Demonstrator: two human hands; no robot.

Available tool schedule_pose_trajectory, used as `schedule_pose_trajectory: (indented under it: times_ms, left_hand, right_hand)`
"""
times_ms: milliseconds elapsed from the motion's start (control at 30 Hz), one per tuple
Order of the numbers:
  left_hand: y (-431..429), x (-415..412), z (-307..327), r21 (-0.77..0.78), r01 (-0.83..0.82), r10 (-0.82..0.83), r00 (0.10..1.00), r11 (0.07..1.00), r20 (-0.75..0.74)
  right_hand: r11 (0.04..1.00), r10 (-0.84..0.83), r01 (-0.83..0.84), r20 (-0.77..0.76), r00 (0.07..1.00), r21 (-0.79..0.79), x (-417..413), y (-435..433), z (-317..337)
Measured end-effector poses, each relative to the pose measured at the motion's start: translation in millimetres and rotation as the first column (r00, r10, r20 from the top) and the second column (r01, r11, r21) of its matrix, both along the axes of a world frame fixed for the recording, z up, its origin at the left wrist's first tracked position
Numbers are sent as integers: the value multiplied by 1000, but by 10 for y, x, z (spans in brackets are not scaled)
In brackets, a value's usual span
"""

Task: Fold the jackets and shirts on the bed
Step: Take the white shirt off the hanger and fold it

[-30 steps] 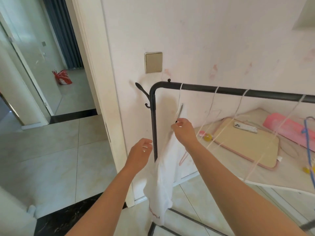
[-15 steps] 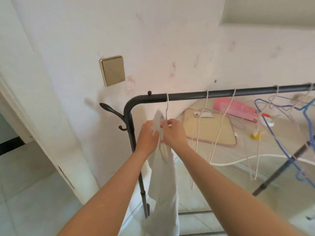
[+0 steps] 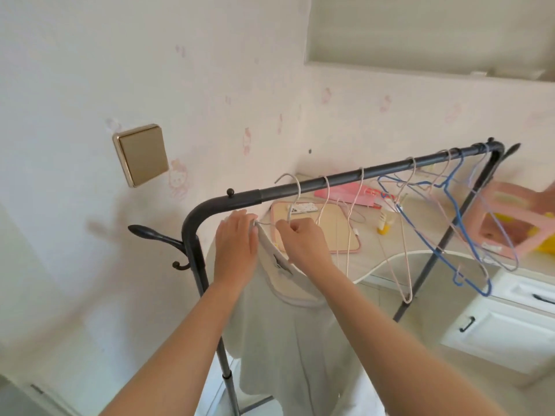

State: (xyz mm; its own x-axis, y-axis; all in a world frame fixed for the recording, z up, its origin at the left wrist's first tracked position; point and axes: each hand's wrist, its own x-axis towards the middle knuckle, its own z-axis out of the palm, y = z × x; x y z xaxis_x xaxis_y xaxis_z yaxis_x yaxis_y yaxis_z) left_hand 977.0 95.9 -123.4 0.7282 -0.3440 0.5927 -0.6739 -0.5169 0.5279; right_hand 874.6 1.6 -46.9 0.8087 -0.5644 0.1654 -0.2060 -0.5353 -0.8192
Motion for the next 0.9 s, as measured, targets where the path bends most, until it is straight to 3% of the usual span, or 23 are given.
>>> schedule_pose_trajectory:
  times_ms: [200, 500, 667, 900]
  left_hand:
    - [89, -96, 6, 88, 41, -45, 998, 995, 48]
    - [246, -528, -257, 344, -77, 8, 980, 936, 198]
    - [339, -796, -296, 426, -92, 1, 978, 900, 208]
    - [562, -1202, -380, 442, -113, 124, 992, 890, 5]
  right_hand:
    - [999, -11, 10, -16, 1000, -50, -233, -24, -2]
    - [997, 67, -70, -126, 990, -25, -621, -163, -200]
    - [996, 55, -64, -149, 987, -57, -803, -233, -379]
    - [992, 41, -62, -186, 982, -107, -1053, -424, -562]
